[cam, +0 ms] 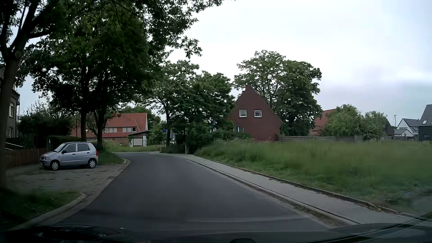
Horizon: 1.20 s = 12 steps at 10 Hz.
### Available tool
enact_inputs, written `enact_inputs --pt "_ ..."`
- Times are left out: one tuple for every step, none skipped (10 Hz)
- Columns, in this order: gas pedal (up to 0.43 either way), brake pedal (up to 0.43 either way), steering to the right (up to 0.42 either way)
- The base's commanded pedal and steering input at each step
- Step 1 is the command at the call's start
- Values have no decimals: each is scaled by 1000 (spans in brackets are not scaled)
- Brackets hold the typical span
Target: Follow the waypoints while adhering to traffic rules and regulations
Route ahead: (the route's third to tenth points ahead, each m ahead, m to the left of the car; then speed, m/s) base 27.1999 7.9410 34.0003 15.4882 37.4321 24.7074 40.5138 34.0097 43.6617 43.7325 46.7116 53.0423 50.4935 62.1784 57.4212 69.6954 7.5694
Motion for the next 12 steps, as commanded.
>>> enact_inputs --pt "130 0 -64" --pt "130 0 -66" --pt "130 0 -67" --pt "118 0 -71" --pt "118 0 -77" --pt "118 0 -83" --pt "118 0 -87" --pt "118 0 -88" --pt "118 0 -89" --pt "118 0 -89" --pt "118 0 -87" --pt "118 0 -86"
